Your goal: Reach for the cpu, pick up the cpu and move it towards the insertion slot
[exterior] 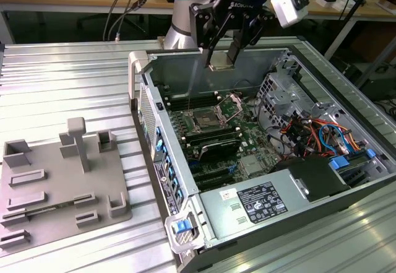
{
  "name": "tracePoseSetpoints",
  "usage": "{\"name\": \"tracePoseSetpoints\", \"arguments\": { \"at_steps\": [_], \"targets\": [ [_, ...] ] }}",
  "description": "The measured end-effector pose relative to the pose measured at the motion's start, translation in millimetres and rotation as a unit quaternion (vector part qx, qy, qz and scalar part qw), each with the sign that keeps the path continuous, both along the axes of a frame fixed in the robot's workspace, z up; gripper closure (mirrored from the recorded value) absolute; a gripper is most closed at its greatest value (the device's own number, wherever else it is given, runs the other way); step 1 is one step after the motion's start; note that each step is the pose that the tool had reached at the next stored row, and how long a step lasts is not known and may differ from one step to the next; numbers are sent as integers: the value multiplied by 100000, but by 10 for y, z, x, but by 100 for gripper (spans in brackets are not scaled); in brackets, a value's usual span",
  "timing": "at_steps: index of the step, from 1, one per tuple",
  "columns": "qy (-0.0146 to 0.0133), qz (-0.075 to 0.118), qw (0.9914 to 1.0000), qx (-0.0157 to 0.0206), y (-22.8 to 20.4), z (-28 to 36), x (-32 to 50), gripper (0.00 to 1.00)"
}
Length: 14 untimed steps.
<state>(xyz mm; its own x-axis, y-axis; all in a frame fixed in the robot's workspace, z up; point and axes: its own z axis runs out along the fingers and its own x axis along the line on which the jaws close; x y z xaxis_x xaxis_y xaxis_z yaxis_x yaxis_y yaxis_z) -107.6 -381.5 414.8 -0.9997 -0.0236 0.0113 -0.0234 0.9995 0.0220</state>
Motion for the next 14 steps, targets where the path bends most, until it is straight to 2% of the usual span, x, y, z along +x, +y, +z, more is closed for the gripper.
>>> {"name": "tracePoseSetpoints", "arguments": {
  "at_steps": [5, 11, 14],
  "targets": [
    [-4, 1, 100000, 4, 32, -1, 33, 45],
    [-1, 1, 100000, 3, 103, -1, 109, 45],
    [-1, -1, 100000, 3, 125, -1, 131, 45]
  ]
}}
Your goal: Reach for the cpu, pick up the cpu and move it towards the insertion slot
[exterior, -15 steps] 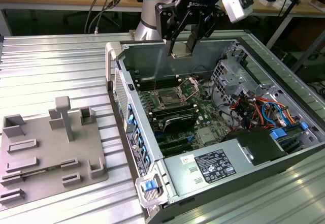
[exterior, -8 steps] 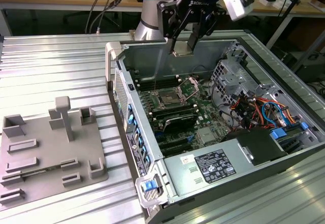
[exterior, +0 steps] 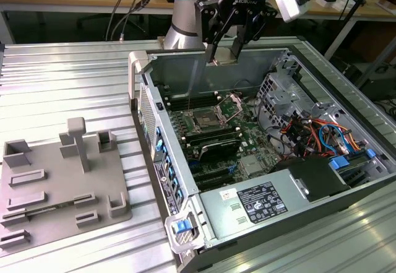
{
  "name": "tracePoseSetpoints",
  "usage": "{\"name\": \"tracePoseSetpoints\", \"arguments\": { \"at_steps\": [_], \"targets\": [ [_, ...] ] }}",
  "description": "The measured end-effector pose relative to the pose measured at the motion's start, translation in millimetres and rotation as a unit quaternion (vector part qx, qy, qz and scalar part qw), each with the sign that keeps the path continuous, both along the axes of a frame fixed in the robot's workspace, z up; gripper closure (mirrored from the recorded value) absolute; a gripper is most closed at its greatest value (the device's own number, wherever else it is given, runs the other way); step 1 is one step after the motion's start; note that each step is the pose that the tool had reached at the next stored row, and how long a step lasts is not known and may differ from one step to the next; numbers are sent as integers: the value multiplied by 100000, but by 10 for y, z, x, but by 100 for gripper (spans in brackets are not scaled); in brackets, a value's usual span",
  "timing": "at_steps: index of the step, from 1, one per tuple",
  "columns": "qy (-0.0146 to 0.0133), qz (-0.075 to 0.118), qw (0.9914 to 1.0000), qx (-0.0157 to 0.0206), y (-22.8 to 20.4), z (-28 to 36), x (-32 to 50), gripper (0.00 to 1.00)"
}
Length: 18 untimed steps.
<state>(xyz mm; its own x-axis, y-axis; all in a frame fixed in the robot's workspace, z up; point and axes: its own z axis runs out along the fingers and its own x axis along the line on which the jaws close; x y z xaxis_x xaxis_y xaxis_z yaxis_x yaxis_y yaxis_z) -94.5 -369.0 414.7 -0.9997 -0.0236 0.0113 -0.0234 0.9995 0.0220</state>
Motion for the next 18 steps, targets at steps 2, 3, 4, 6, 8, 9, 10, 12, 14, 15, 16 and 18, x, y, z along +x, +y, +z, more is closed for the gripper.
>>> {"name": "tracePoseSetpoints", "arguments": {
  "at_steps": [2, 3, 4, 6, 8, 9, 10, 12, 14, 15, 16, 18],
  "targets": [
    [0, 1, 100000, 1, 19, 0, 15, 45],
    [0, 2, 100000, -1, 25, 0, 19, 45],
    [-1, 1, 100000, 1, 36, 0, 27, 45],
    [-2, 3, 100000, -2, 50, 0, 37, 45],
    [-1, 3, 100000, 1, 65, 0, 47, 45],
    [-1, 4, 100000, 1, 71, -1, 53, 45],
    [0, 5, 100000, -2, 77, 0, 58, 45],
    [-4, 2, 100000, 1, 90, -1, 68, 45],
    [-2, 0, 100000, 4, 104, -1, 77, 45],
    [-4, 4, 100000, 1, 112, -1, 83, 45],
    [-2, 9, 100000, 2, 118, -1, 87, 45],
    [-2, 2, 100000, -1, 146, -1, 99, 45]
  ]
}}
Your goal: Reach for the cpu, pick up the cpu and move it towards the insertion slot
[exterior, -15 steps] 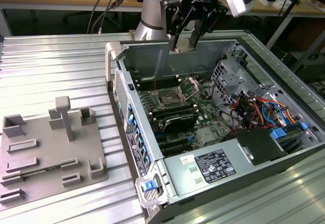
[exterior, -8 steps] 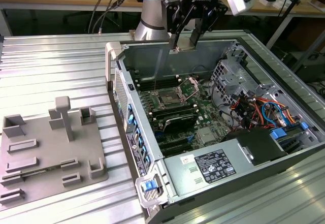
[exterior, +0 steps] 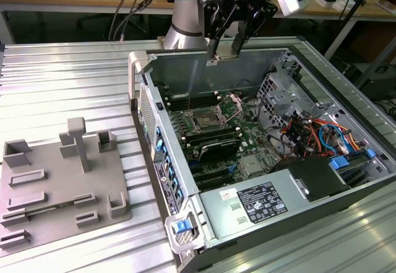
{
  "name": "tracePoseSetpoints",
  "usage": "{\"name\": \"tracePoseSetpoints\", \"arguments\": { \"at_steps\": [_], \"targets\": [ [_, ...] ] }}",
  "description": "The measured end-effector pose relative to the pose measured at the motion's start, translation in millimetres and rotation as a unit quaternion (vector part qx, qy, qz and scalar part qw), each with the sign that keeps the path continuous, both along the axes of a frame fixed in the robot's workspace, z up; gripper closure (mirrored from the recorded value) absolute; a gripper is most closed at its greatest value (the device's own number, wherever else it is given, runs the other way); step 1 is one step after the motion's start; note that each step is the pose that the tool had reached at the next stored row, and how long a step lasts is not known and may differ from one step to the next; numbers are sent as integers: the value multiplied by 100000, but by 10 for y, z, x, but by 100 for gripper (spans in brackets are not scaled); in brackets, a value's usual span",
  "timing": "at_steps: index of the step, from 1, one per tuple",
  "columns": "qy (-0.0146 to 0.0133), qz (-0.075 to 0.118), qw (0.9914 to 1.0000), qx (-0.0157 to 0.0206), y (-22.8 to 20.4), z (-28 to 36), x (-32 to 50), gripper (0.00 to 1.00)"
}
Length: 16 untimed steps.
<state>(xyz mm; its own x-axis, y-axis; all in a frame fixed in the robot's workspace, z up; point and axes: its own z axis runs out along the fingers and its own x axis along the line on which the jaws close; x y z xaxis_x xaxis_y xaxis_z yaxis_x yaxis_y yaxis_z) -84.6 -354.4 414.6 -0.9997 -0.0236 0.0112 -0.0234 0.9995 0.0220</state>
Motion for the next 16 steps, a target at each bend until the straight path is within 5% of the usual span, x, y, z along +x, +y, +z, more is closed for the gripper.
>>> {"name": "tracePoseSetpoints", "arguments": {
  "at_steps": [4, 8, 16],
  "targets": [
    [-2, 26, 100000, 3, 60, -1, 50, 45],
    [0, 86, 100000, -2, 172, -3, 136, 45],
    [0, 96, 100000, 6, 287, -6, 185, 45]
  ]
}}
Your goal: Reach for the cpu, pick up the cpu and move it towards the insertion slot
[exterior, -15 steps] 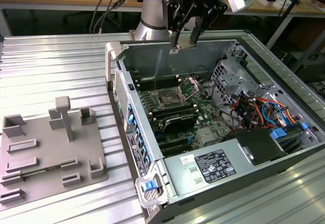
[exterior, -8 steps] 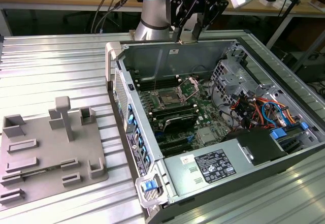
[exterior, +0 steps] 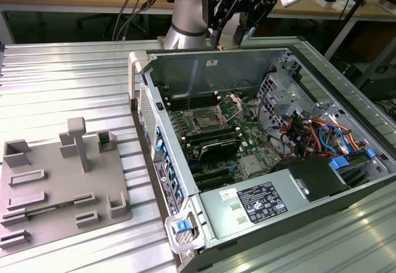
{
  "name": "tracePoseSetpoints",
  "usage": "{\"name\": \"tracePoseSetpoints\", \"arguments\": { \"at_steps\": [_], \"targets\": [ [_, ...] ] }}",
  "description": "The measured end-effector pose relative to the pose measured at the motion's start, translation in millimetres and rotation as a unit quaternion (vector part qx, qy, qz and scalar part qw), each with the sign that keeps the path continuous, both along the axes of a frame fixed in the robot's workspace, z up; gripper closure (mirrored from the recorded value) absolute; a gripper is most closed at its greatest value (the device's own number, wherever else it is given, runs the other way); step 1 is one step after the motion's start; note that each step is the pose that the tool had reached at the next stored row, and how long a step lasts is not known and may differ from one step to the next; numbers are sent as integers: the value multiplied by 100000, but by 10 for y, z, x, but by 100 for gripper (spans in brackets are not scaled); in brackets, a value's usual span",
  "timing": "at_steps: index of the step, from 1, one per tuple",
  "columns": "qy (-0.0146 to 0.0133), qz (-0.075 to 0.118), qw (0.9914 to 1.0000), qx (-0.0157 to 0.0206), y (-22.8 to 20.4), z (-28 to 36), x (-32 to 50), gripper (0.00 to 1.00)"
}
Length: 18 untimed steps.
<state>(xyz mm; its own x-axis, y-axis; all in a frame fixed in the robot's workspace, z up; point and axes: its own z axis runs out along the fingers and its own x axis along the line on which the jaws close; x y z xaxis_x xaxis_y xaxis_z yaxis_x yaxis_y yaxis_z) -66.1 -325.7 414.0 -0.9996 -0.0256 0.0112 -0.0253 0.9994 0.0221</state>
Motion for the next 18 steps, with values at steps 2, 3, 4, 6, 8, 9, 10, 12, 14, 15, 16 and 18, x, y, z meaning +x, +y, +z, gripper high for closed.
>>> {"name": "tracePoseSetpoints", "arguments": {
  "at_steps": [2, 3, 4, 6, 8, 9, 10, 12, 14, 15, 16, 18],
  "targets": [
    [6, 4, 100000, -6, 27, 0, 9, 45],
    [3, 8, 100000, -5, 40, -1, 11, 45],
    [-1, 9, 100000, -4, 60, -2, 11, 45],
    [4, 9, 100000, -4, 99, -4, 12, 45],
    [-1, 5, 100000, -3, 151, -8, 22, 45],
    [0, -7, 100000, -5, 158, -8, 31, 45],
    [1, -73, 100000, -3, 163, -9, 37, 45],
    [1, -298, 100000, -4, 179, -14, 60, 45],
    [5, -332, 99999, -6, 182, -14, 62, 45],
    [2, -331, 99999, -5, 182, -14, 62, 45],
    [-1, -336, 99999, 1, 183, -15, 62, 45],
    [0, -333, 99999, -4, 183, -15, 63, 45]
  ]
}}
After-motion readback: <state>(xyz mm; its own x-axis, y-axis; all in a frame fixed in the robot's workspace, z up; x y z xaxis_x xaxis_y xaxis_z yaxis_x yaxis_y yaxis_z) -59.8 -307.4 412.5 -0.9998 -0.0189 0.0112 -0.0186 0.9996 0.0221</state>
